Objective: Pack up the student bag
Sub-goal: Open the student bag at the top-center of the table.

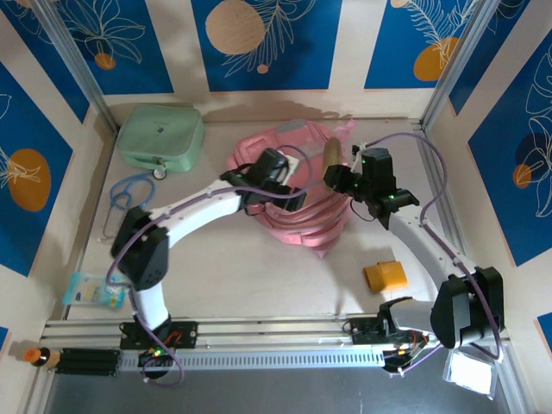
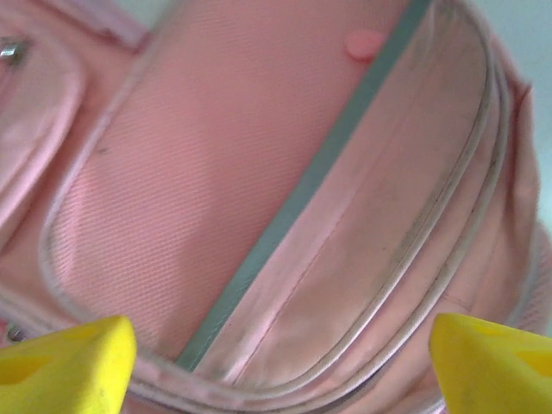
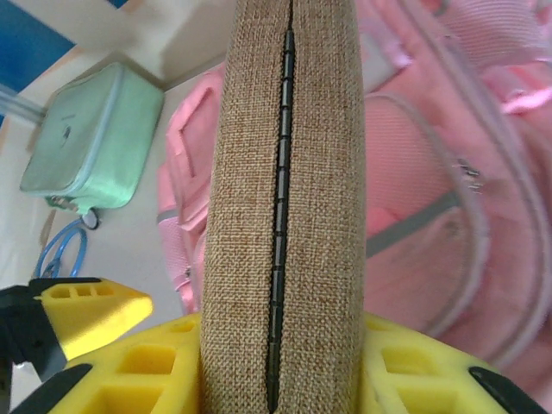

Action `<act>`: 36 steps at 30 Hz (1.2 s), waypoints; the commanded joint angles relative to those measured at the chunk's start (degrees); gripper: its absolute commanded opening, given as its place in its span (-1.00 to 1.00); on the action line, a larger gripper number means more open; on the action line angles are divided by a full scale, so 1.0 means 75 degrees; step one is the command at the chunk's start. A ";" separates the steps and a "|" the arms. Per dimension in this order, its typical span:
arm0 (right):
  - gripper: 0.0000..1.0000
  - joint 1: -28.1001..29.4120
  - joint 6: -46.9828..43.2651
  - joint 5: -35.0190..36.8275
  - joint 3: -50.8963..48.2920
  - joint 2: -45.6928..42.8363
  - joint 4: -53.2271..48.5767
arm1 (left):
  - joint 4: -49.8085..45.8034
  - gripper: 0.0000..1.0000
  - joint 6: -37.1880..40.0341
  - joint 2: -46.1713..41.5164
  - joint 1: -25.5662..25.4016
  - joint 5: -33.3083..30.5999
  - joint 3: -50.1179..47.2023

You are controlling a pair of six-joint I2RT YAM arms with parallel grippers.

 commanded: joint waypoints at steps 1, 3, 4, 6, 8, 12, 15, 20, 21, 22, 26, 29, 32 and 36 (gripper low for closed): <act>-0.41 -0.0290 0.0012 0.0045 -0.0170 -0.0314 -0.0282 | -0.1537 0.66 0.1317 0.0872 -0.0461 -0.1247 0.1319; -0.42 -0.0525 0.0098 0.0047 -0.0277 -0.0458 -0.0354 | -0.1883 0.58 0.1447 0.1410 -0.0598 -0.1362 0.1971; -0.43 -0.0652 0.0141 0.0041 -0.0320 -0.0511 -0.0395 | -0.2032 0.54 0.1503 0.1616 -0.0651 -0.1387 0.2217; -0.44 -0.0920 0.0201 0.0003 -0.0379 -0.0613 -0.0490 | -0.2307 0.47 0.1661 0.2050 -0.0731 -0.1391 0.2742; -0.44 -0.1147 0.0230 -0.0072 -0.0400 -0.0677 -0.0562 | -0.2525 0.41 0.1787 0.2361 -0.0786 -0.1279 0.3187; -0.48 -0.1487 0.0334 -0.0238 -0.0459 -0.0751 -0.0583 | -0.2799 0.33 0.1930 0.2954 -0.0838 -0.1256 0.3879; -0.48 -0.1587 0.0406 -0.0369 -0.0552 -0.0810 -0.0487 | -0.2979 0.26 0.1921 0.3259 -0.0838 -0.1535 0.4252; -0.48 -0.1657 0.0442 -0.0375 -0.0603 -0.0851 -0.0486 | -0.2996 0.09 0.1942 0.3394 -0.0843 -0.1911 0.4334; -0.49 -0.1674 0.0456 -0.0374 -0.0613 -0.0846 -0.0487 | -0.3007 0.02 0.1942 0.3400 -0.0837 -0.1939 0.4337; -0.49 -0.1670 0.0473 -0.0374 -0.0615 -0.0845 -0.0486 | -0.3023 -0.05 0.1942 0.3401 -0.0837 -0.1934 0.4340; -0.49 -0.1701 0.0565 -0.0356 -0.0656 -0.0845 -0.0498 | -0.3084 -0.39 0.1864 0.3258 -0.0825 -0.1706 0.4333; -0.49 -0.1715 0.0618 -0.0305 -0.0705 -0.0853 -0.0533 | -0.2938 -0.59 0.1744 0.2952 -0.0790 -0.1373 0.4239; -0.49 -0.1784 0.0551 -0.0460 -0.0812 -0.0926 -0.0375 | -0.2748 -0.83 0.1619 0.2578 -0.0671 -0.1086 0.4115; -0.49 -0.1948 0.0481 -0.0791 -0.0918 -0.1009 -0.0253 | -0.2483 -0.95 0.1455 0.2031 -0.0435 -0.0806 0.3845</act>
